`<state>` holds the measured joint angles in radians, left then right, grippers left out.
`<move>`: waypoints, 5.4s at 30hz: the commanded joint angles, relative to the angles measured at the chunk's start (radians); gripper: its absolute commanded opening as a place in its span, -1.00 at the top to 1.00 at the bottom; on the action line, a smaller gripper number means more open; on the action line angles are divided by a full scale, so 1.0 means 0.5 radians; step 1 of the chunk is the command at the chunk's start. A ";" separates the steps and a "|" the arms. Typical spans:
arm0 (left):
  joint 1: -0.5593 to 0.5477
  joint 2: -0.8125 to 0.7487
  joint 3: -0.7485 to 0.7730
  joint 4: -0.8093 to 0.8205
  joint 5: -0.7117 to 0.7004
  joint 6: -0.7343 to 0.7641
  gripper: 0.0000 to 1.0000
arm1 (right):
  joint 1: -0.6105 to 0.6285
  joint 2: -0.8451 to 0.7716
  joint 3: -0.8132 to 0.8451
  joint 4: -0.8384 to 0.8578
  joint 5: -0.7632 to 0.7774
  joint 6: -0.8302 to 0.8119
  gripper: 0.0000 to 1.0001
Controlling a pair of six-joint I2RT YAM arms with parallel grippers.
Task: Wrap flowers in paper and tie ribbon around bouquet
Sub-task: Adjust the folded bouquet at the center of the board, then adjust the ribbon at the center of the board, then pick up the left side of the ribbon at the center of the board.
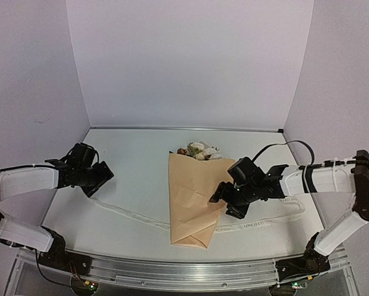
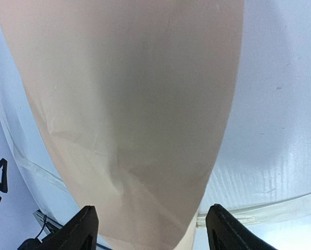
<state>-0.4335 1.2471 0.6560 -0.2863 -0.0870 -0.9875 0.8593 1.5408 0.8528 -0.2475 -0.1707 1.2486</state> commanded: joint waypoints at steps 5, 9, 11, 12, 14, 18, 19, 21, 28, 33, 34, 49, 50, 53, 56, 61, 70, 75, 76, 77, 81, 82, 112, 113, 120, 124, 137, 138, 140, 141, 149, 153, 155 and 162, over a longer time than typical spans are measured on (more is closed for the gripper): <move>0.222 -0.197 -0.069 -0.504 -0.492 -0.258 -0.68 | 0.002 -0.377 -0.117 -0.491 0.467 -0.438 -0.97; 0.249 -0.135 -0.103 -0.484 -0.454 -0.303 -0.65 | -0.037 -0.567 -0.237 -0.575 0.691 -0.439 -0.97; 0.251 -0.078 -0.113 -0.437 -0.430 -0.300 -0.61 | -0.057 -0.678 -0.301 -0.631 0.803 -0.421 -0.97; 0.251 -0.043 -0.115 -0.423 -0.424 -0.307 -0.59 | -0.067 -0.728 -0.323 -0.684 0.865 -0.415 -0.97; 0.256 0.016 -0.116 -0.390 -0.422 -0.316 -0.53 | -0.091 -0.809 -0.334 -0.815 0.955 -0.439 -0.97; 0.273 0.142 -0.110 -0.306 -0.414 -0.294 -0.48 | -0.225 -0.945 -0.413 -0.961 0.929 -0.472 -0.97; 0.283 0.182 -0.098 -0.306 -0.415 -0.286 -0.48 | -0.279 -0.977 -0.430 -0.989 0.892 -0.471 -0.97; 0.300 0.245 -0.088 -0.290 -0.414 -0.272 -0.47 | -0.365 -1.023 -0.458 -1.074 0.839 -0.478 -0.97; 0.352 0.374 -0.094 -0.165 -0.363 -0.218 -0.20 | -0.557 -1.143 -0.551 -1.250 0.824 -0.545 -0.97; 0.366 0.439 -0.056 -0.174 -0.359 -0.225 0.36 | -0.662 -1.236 -0.703 -1.293 0.822 -0.469 -0.97; 0.368 0.453 -0.047 -0.173 -0.356 -0.225 0.48 | -0.682 -1.243 -0.721 -1.295 0.826 -0.463 -0.97; 0.380 0.485 0.086 -0.178 -0.348 -0.184 1.00 | -1.169 -0.986 -0.815 -0.813 0.412 -0.470 -0.88; 0.381 0.485 0.093 -0.171 -0.340 -0.173 1.00 | -1.188 -0.959 -0.807 -0.787 0.396 -0.480 -0.90; 0.381 0.486 0.100 -0.140 -0.316 -0.137 1.00 | -1.262 -0.880 -0.790 -0.770 0.387 -0.458 -0.92; 0.381 0.468 0.109 -0.133 -0.323 -0.100 1.00 | -1.339 -0.794 -0.765 -0.749 0.370 -0.427 -0.90; 0.381 0.410 0.114 -0.124 -0.329 -0.078 1.00 | -1.441 -0.671 -0.697 -0.744 0.413 -0.379 -0.76; 0.380 0.390 0.090 -0.072 -0.303 -0.096 1.00 | -1.546 -0.531 -0.633 -0.777 0.455 -0.323 -0.49; 0.380 0.404 0.107 -0.053 -0.281 -0.072 1.00 | -1.589 -0.450 -0.584 -0.789 0.457 -0.348 -0.48; 0.380 0.410 0.111 -0.051 -0.278 -0.068 1.00 | -1.594 -0.430 -0.574 -0.790 0.455 -0.361 -0.46; 0.381 0.416 0.116 -0.050 -0.277 -0.065 1.00 | -1.594 -0.414 -0.564 -0.789 0.459 -0.374 -0.45; 0.380 0.424 0.121 -0.039 -0.264 -0.062 1.00 | -1.612 -0.359 -0.549 -0.792 0.470 -0.393 -0.33; 0.380 0.424 0.121 -0.036 -0.261 -0.062 1.00 | -1.615 -0.345 -0.549 -0.791 0.464 -0.398 -0.29; 0.519 0.925 0.563 0.328 -0.094 0.103 1.00 | -1.702 0.013 0.142 -0.789 0.417 -0.553 1.00; 0.523 0.937 0.567 0.335 -0.082 0.102 1.00 | -1.702 0.027 0.166 -0.782 0.410 -0.559 1.00; 0.542 0.949 0.571 0.411 -0.049 0.084 1.00 | -1.702 0.091 0.302 -0.747 0.392 -0.592 1.00; 0.588 0.963 0.544 0.476 -0.002 0.046 1.00 | -1.701 0.168 0.422 -0.743 0.326 -0.649 1.00; 0.631 0.960 0.473 0.751 0.165 0.094 1.00 | -1.703 0.297 0.602 -0.742 0.255 -0.766 1.00; 0.631 0.946 0.460 0.775 0.166 0.103 1.00 | -1.703 0.287 0.601 -0.744 0.241 -0.776 1.00; 0.632 0.916 0.445 0.809 0.163 0.120 1.00 | -1.703 0.255 0.585 -0.737 0.196 -0.773 1.00; 0.633 0.896 0.437 0.827 0.161 0.123 1.00 | -1.702 0.238 0.574 -0.730 0.164 -0.768 1.00; 0.581 0.736 0.388 1.317 0.625 0.343 1.00 | -1.582 -0.010 0.391 -0.642 0.052 -0.798 1.00; 0.304 0.746 0.586 1.431 1.041 0.754 1.00 | -1.509 -0.082 0.332 -0.653 -0.002 -0.824 1.00; 0.087 0.804 0.762 1.320 1.165 0.986 1.00 | -1.475 -0.104 0.306 -0.652 -0.009 -0.831 1.00; -0.530 1.249 1.477 0.828 1.593 1.575 1.00 | -1.377 -0.111 0.292 -0.631 -0.050 -0.822 1.00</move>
<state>-0.5664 1.7560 1.2141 0.2782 0.5249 -0.4593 0.1433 1.5089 1.0002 -0.5777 -0.1851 0.8520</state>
